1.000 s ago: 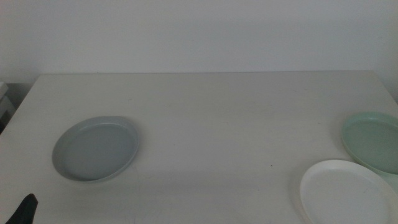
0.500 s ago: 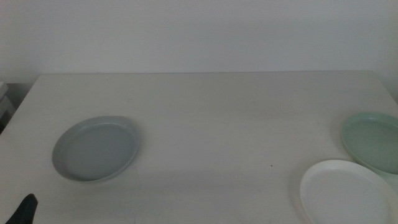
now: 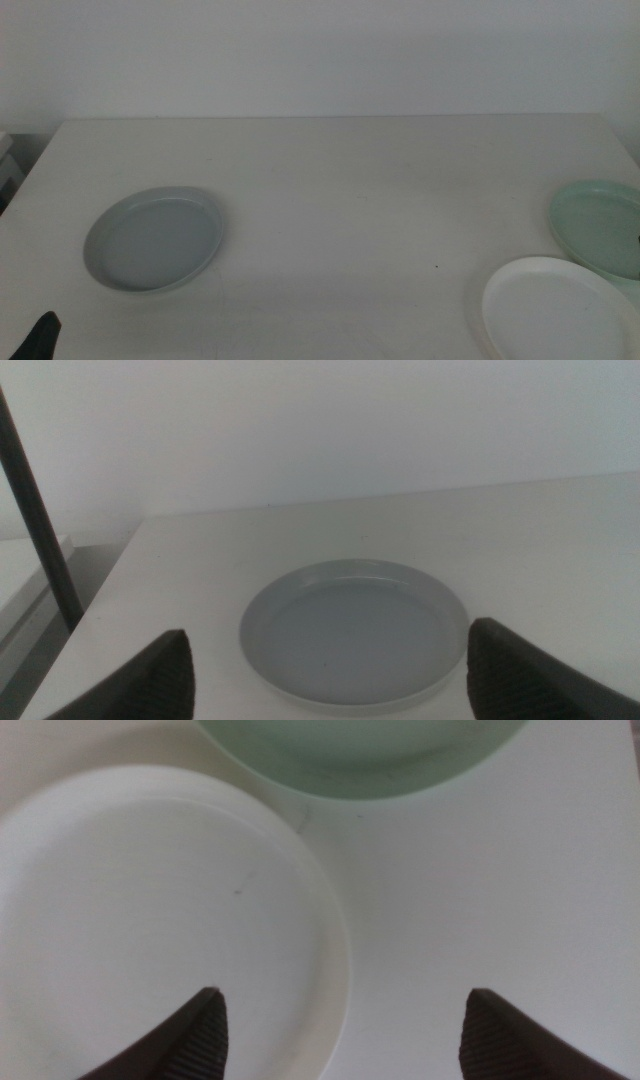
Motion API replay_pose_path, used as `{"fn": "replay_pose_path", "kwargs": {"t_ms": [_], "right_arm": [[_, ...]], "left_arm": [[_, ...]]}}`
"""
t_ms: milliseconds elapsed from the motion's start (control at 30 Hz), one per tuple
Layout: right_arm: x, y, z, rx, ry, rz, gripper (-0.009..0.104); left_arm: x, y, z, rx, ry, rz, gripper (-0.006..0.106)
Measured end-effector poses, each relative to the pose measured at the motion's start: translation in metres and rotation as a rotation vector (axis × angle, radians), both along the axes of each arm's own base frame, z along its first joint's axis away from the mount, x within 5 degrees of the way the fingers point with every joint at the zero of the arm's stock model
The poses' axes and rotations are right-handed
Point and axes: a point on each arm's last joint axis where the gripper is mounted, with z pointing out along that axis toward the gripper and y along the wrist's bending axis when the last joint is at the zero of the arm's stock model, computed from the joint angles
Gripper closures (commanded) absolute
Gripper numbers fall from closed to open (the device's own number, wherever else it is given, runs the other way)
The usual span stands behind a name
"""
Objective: Stack the three bowls on top of each other.
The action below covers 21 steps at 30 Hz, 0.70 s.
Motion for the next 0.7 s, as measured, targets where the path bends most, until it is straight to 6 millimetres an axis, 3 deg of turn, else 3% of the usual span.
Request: {"fn": "replay_pose_path", "kwargs": {"t_ms": [267, 700], "right_arm": [[0.014, -0.01, -0.043, 0.022, 0.051, 0.008, 0.04], [0.029, -0.013, -0.098, 0.064, 0.146, 0.04, 0.067]], "left_arm": [[0.0, 0.0, 0.0, 0.0, 0.0, 0.0, -0.005], [0.0, 0.0, 0.0, 0.0, 0.0, 0.0, -0.005]]}}
